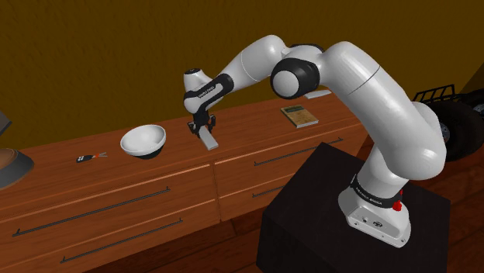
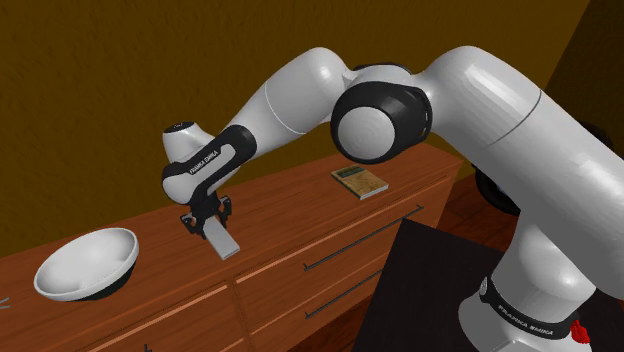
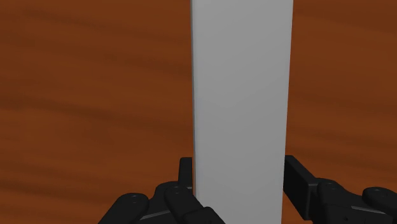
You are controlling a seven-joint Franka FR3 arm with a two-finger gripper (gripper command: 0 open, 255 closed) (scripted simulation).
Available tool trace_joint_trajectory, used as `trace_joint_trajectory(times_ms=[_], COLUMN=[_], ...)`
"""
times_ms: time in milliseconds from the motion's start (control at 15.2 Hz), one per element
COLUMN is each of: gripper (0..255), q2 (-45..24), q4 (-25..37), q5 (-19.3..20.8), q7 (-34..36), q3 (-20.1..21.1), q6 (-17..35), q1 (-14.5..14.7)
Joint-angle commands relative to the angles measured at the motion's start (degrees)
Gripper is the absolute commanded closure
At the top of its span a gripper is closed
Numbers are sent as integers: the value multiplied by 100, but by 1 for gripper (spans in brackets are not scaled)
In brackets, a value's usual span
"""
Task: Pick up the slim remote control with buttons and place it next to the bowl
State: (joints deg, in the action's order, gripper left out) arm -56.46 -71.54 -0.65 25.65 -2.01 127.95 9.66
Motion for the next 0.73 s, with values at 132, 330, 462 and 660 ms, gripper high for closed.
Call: trace_joint_trajectory(times_ms=[132, 330, 462, 660], gripper=[0, 0, 0, 0], q2=[1, 1, 1, 404], q4=[1, 0, 0, -112], q5=[0, 0, 0, 6], q7=[1, 0, 0, 3], q3=[0, 0, 0, -6], q6=[2, 2, 2, -289], q1=[1, 0, 0, 12])
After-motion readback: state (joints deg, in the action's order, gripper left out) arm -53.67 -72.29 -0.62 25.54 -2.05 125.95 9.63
